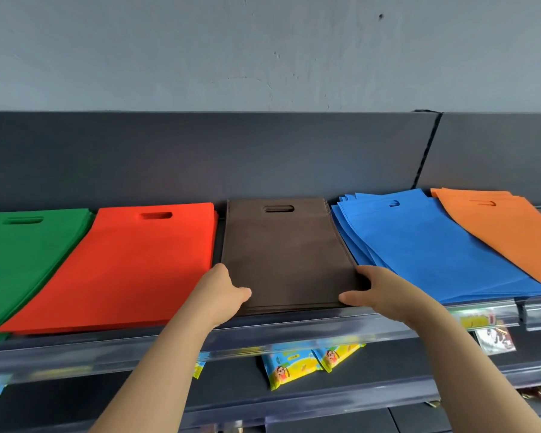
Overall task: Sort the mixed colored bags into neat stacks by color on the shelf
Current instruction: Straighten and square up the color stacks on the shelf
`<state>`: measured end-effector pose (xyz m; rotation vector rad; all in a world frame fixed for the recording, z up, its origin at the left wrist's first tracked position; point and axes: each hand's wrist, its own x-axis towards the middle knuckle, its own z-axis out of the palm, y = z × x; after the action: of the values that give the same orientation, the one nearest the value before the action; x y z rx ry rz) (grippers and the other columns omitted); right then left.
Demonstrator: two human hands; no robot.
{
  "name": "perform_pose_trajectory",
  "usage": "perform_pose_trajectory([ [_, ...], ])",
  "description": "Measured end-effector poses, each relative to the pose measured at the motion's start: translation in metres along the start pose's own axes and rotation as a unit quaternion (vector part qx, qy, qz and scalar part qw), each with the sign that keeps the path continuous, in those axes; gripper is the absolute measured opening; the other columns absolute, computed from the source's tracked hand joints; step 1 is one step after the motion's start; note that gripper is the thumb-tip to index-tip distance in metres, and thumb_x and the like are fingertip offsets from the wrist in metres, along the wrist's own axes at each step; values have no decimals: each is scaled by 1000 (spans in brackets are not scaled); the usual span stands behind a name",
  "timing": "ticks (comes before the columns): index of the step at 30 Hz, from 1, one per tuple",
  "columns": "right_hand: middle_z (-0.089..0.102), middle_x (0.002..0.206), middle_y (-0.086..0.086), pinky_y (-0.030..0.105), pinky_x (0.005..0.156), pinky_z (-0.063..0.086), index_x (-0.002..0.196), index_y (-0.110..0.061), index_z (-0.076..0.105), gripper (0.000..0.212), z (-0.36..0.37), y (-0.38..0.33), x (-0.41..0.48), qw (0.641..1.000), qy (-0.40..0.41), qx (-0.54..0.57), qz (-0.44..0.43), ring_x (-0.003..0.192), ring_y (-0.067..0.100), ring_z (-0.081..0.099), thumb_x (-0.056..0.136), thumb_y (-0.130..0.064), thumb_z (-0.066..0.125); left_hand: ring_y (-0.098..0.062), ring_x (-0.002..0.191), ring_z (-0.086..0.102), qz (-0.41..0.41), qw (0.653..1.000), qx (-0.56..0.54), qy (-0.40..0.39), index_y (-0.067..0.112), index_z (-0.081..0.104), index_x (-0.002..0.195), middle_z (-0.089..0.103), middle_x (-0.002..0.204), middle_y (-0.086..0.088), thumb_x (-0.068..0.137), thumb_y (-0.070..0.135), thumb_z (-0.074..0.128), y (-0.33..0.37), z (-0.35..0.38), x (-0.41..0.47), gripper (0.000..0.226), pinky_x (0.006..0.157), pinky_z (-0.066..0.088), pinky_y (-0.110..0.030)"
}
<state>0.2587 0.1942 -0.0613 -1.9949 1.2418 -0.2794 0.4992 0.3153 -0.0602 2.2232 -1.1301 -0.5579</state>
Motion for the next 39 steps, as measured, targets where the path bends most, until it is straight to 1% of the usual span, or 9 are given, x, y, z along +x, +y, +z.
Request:
perform_pose_trajectory([
  [2, 64, 112, -2, 33, 89, 48, 121, -14, 56, 40, -3, -2, 7, 1000, 27, 1, -11, 97, 15, 61, 87, -34, 65, -27, 119, 47, -6, 1000, -7, 4, 3, 33, 139, 42, 141, -12, 93, 28, 58, 2, -3, 6, 58, 83, 33, -26],
  [5, 45, 142, 3, 31, 103, 37, 144, -11, 33, 64, 1, -6, 21, 996, 89, -14, -9, 127, 21, 46, 91, -35, 59, -28, 124, 45, 0, 1000, 0, 7, 3, 35, 137, 42, 142, -12, 92, 27, 60, 5, -2, 15, 57, 92, 38, -31],
  [13, 50, 136, 14, 41, 105, 38, 133, 1, 42, 50, -5, -5, 51, 996, 92, -3, -11, 125, 29, 47, 92, -23, 58, -30, 116, 50, 1, 1000, 1, 25, 4, 46, 125, 51, 130, -8, 90, 31, 61, 4, -8, 46, 47, 94, 41, -35],
  [20, 55, 133, 3, 42, 102, 43, 137, -17, 44, 48, -5, -4, 94, 997, 75, 17, 1, 117, 21, 54, 89, -18, 51, -31, 110, 54, 1, 999, 27, 23, 4, 49, 119, 55, 124, -12, 91, 27, 58, 9, 7, 85, 37, 86, 44, -33],
  [23, 53, 133, 14, 47, 105, 39, 135, -6, 44, 46, -11, -2, 103, 996, 77, 39, 13, 121, 28, 51, 91, -13, 53, -31, 109, 52, -11, 999, 19, 41, 3, 47, 119, 54, 123, -12, 92, 30, 56, 9, 3, 94, 39, 84, 41, -33],
  [29, 42, 144, 2, 32, 106, 34, 147, -13, 27, 62, -3, -11, 118, 997, 82, 6, 5, 131, 22, 42, 93, -25, 55, -30, 111, 52, -2, 999, 14, 31, 5, 49, 119, 54, 124, -11, 90, 35, 59, 13, 4, 116, 42, 90, 44, -36],
  [34, 40, 147, 9, 35, 108, 34, 146, -6, 29, 62, -13, -5, 101, 996, 77, 48, 10, 132, 22, 41, 93, -23, 58, -28, 110, 51, 2, 999, -3, 35, 7, 47, 117, 52, 125, -10, 90, 38, 59, 11, -1, 102, 43, 89, 43, -36],
  [36, 45, 142, 0, 28, 105, 34, 145, -9, 32, 63, -19, 1, 85, 997, 55, 57, 6, 128, 13, 46, 91, -23, 61, -25, 116, 49, 14, 1000, -8, 24, 10, 46, 124, 49, 132, -7, 88, 40, 61, 10, -8, 83, 49, 86, 38, -29],
  [39, 56, 106, -22, 10, 84, 42, 132, -20, 46, 49, -16, 6, 55, 997, -1, 81, -8, 90, -9, 57, 87, -16, 65, -17, 134, 37, 31, 999, -27, -28, 14, 31, 145, 35, 149, 0, 80, 44, 70, 2, -12, 51, 82, 95, 32, -24],
])
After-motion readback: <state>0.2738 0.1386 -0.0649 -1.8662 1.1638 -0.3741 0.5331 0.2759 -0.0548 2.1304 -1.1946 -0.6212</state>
